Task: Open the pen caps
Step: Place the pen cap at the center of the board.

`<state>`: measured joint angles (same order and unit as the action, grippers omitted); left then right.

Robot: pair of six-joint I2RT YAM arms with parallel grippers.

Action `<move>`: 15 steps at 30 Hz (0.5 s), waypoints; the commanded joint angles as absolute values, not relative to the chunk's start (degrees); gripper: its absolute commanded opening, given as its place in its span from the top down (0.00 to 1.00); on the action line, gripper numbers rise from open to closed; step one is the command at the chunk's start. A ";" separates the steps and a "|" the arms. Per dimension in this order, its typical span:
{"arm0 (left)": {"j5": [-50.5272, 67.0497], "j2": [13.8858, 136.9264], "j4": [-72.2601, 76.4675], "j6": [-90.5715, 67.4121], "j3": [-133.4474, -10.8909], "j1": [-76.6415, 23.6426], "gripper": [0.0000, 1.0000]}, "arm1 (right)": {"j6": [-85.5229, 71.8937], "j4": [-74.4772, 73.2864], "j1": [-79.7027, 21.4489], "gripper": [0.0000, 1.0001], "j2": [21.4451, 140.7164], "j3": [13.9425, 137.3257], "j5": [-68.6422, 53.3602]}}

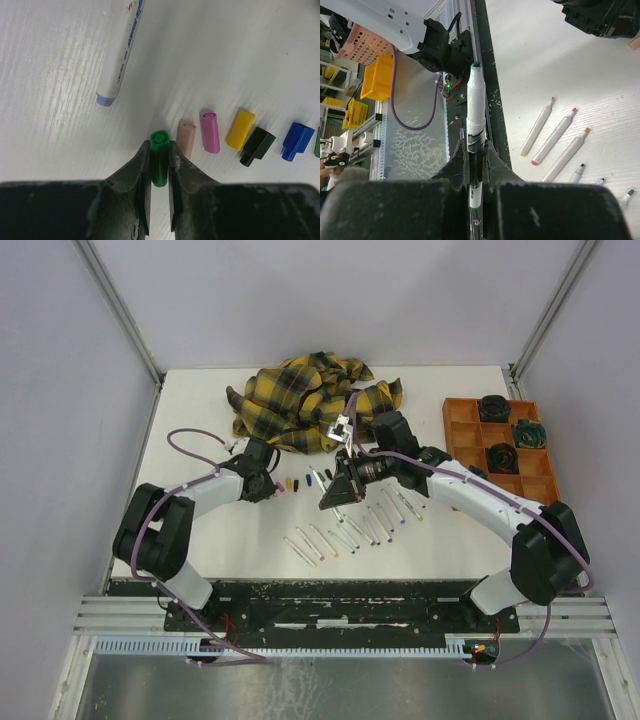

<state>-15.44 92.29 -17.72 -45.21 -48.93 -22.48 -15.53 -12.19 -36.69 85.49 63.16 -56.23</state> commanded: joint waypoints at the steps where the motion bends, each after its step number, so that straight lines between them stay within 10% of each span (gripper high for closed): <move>1: -18.09 92.88 -18.75 -42.76 -50.81 -22.55 0.83 | -14.59 -11.71 -36.58 0.99 85.42 65.73 -55.99; 15: -17.18 93.49 -20.48 -41.64 -52.05 -22.43 0.72 | -14.50 -11.69 -36.61 0.99 85.12 65.74 -55.98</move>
